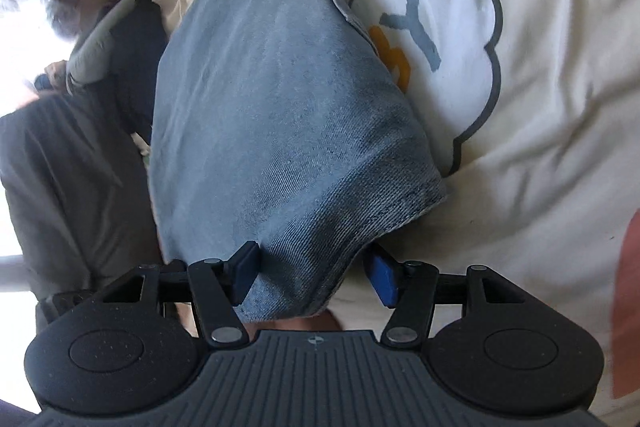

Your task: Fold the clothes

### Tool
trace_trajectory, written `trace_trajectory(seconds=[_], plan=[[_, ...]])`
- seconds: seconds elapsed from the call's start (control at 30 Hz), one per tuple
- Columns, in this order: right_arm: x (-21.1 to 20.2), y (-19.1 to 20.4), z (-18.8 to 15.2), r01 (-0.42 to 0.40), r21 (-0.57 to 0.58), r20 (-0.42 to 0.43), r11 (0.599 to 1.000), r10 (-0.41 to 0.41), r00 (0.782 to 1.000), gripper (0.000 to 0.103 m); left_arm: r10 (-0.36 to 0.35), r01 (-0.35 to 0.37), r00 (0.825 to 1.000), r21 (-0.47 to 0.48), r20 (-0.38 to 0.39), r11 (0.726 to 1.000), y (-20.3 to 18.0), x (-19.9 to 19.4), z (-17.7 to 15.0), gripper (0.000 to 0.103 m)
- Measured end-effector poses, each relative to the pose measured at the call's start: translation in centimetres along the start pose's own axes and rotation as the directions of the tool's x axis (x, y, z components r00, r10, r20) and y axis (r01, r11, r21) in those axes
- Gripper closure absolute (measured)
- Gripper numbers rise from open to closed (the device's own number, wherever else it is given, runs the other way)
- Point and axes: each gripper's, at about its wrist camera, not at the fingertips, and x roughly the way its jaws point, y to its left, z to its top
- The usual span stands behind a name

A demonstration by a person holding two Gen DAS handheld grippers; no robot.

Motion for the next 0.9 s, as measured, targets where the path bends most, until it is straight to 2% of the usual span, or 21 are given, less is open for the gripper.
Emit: trace_trajectory(seconds=[0.03, 0.07, 0.1, 0.2, 0.27, 0.4, 0.47, 0.5, 0.6, 0.67, 0.77, 0.83, 0.9], plan=[[0.1, -0.2, -0.1, -0.015, 0.013, -0.002, 1.000, 0.015, 1.000, 0.040, -0.004, 0.004, 1.000, -0.008, -0.002, 1.000, 0.2, 0.1, 0.0, 0.088], [0.2, -0.3, -0.2, -0.031, 0.017, -0.006, 0.999, 0.031, 0.999, 0.050, -0.004, 0.004, 1.000, -0.011, -0.003, 1.000, 0.3, 0.1, 0.0, 0.088], [0.3, -0.5, -0.4, -0.048, 0.020, -0.010, 0.999, 0.048, 0.999, 0.066, -0.002, 0.002, 1.000, -0.009, -0.003, 1.000, 0.4, 0.1, -0.1, 0.088], [0.2, -0.3, -0.4, -0.071, -0.012, -0.034, 0.997, 0.071, 0.997, 0.075, -0.001, 0.001, 1.000, -0.004, -0.003, 1.000, 0.5, 0.1, -0.1, 0.088], [0.0, -0.2, -0.3, -0.060, -0.027, -0.062, 0.998, 0.059, 0.996, 0.077, -0.001, 0.001, 1.000, 0.002, -0.005, 1.000, 0.5, 0.0, -0.1, 0.088], [-0.5, 0.9, -0.3, -0.020, -0.074, -0.099, 0.997, 0.013, 0.995, 0.077, 0.009, -0.009, 1.000, -0.005, 0.001, 1.000, 0.8, -0.8, 0.1, 0.091], [-1.1, 1.8, -0.1, -0.002, -0.104, -0.108, 0.995, -0.010, 0.994, 0.076, 0.023, -0.023, 1.000, -0.007, 0.007, 1.000, 0.9, -1.2, 0.4, 0.099], [-1.5, 2.3, -0.1, 0.012, -0.119, -0.114, 0.993, -0.026, 0.993, 0.073, 0.034, -0.034, 0.999, -0.009, 0.011, 0.999, 0.9, -1.5, 0.6, 0.100], [-2.5, 3.7, 0.1, 0.103, -0.182, -0.140, 0.978, -0.129, 0.982, 0.073, 0.067, -0.067, 0.998, -0.014, 0.021, 0.998, 1.0, -2.3, 1.2, 0.103], [-3.7, 4.3, 0.3, 0.140, -0.228, -0.117, 0.964, -0.169, 0.979, 0.069, 0.070, -0.069, 0.997, -0.025, 0.037, 0.997, 1.0, -2.9, 1.9, 0.103], [-5.3, 4.8, 1.2, 0.176, -0.288, -0.063, 0.941, -0.202, 0.977, 0.055, 0.062, -0.059, 0.996, -0.040, 0.067, 0.997, 1.0, -3.2, 2.9, 0.090], [-5.6, 4.8, 2.3, 0.203, -0.292, -0.021, 0.935, -0.218, 0.976, 0.054, 0.054, -0.050, 0.996, -0.050, 0.075, 0.997, 1.0, -2.9, 3.6, 0.066], [-5.8, 4.4, 3.1, 0.214, -0.292, 0.002, 0.932, -0.223, 0.975, 0.053, 0.050, -0.046, 0.995, -0.056, 0.081, 0.997, 1.0, -2.4, 4.1, 0.065]])
